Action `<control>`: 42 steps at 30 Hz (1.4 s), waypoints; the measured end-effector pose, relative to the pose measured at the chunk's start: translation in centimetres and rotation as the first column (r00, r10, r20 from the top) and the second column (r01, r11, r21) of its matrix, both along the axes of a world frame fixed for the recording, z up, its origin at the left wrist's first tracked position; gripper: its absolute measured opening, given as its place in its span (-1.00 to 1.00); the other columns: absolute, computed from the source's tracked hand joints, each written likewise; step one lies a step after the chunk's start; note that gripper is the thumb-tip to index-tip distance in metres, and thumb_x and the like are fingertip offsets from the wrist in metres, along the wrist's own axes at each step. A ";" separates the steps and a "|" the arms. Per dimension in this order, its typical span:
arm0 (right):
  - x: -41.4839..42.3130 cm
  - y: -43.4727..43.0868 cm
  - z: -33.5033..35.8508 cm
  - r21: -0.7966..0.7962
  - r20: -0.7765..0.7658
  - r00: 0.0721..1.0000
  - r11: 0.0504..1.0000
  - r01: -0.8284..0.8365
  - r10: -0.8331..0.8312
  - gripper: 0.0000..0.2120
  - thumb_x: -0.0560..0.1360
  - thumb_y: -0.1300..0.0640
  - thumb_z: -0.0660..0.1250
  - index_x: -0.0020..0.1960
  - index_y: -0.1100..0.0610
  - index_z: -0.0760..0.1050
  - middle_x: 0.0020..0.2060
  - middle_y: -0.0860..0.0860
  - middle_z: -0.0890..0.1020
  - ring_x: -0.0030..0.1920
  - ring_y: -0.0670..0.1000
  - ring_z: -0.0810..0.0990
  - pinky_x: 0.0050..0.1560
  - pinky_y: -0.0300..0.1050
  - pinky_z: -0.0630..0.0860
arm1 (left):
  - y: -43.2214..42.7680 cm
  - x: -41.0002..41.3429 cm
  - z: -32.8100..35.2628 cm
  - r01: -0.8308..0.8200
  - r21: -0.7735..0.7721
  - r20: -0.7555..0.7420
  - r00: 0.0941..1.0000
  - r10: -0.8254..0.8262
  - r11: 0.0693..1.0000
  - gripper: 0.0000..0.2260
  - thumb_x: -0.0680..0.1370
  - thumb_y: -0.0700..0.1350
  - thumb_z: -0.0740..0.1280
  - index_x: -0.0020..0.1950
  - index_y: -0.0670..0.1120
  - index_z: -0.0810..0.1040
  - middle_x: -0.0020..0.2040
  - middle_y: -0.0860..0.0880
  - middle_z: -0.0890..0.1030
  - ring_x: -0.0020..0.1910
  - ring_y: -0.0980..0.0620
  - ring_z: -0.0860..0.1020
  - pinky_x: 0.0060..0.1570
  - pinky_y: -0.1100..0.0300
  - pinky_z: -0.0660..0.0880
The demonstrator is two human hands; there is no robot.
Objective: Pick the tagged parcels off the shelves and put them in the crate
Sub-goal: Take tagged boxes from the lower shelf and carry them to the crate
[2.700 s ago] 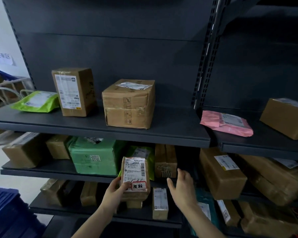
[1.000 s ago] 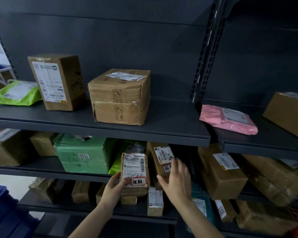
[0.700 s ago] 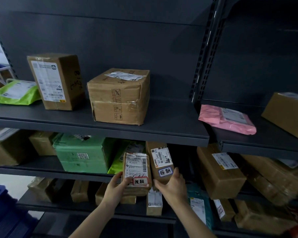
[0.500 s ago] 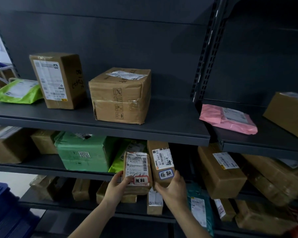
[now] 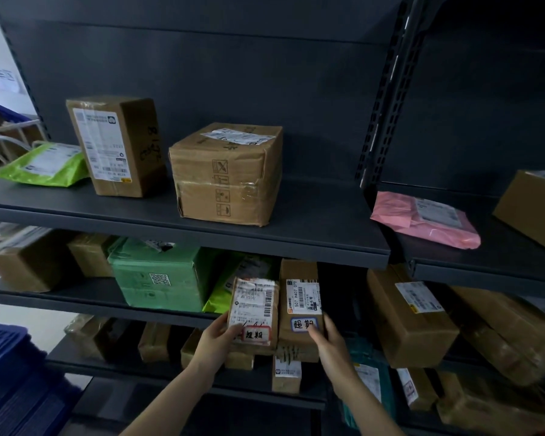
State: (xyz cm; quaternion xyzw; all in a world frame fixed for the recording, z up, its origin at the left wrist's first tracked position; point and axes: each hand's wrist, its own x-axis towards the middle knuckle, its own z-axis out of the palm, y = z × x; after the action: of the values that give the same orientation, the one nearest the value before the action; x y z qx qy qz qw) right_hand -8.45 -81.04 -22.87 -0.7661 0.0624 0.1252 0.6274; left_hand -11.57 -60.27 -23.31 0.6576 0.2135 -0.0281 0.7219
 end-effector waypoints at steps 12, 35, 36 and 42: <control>-5.9 0.9 1.6 -0.047 0.127 0.991 0.998 -0.041 0.047 -0.48 0.57 0.06 0.22 0.48 -0.03 0.14 0.19 -0.20 0.40 0.12 -0.23 0.35 0.16 -0.26 0.27 | 2.7 -4.5 1.1 0.032 0.014 0.036 0.999 -0.033 0.999 -0.79 0.54 -0.25 0.30 0.10 0.02 0.54 -0.02 -0.03 0.70 0.02 -0.05 0.64 0.14 0.03 0.51; -22.6 26.8 7.4 -0.002 0.326 0.841 0.890 -0.456 0.431 -0.40 0.52 0.20 0.29 0.46 -0.08 0.14 0.20 -0.19 0.38 0.22 -0.16 0.32 0.16 -0.19 0.26 | 27.2 -30.3 8.4 -0.291 -0.008 0.236 0.929 0.284 0.957 -0.75 0.55 -0.31 0.26 0.20 -0.10 0.50 0.05 -0.13 0.67 0.00 -0.07 0.65 -0.01 0.12 0.56; -23.3 28.2 7.6 -0.001 0.332 0.828 0.878 -0.479 0.452 -0.41 0.52 0.21 0.29 0.46 -0.07 0.14 0.20 -0.19 0.38 0.22 -0.17 0.32 0.15 -0.21 0.25 | 28.3 -31.6 8.5 -0.312 -0.002 0.239 0.922 0.304 0.950 -0.76 0.55 -0.31 0.26 0.18 -0.09 0.51 0.03 -0.11 0.68 -0.03 -0.05 0.66 -0.03 0.13 0.57; -26.9 35.9 8.8 0.007 0.358 0.737 0.788 -0.616 0.573 -0.41 0.50 0.28 0.29 0.43 -0.05 0.18 0.17 -0.20 0.40 0.13 -0.24 0.38 -0.11 -0.53 0.35 | 34.2 -38.6 9.1 -0.451 0.023 0.249 0.867 0.432 0.892 -0.72 0.55 -0.26 0.27 0.26 -0.09 0.48 0.05 -0.12 0.67 0.04 -0.10 0.63 0.08 0.03 0.54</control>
State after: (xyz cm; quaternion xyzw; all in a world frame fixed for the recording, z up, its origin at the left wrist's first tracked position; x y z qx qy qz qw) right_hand -35.39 -45.17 -14.12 -0.7145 -0.3020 0.1899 0.6018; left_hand -50.18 -26.06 -14.23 0.6184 0.2714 0.2253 0.7022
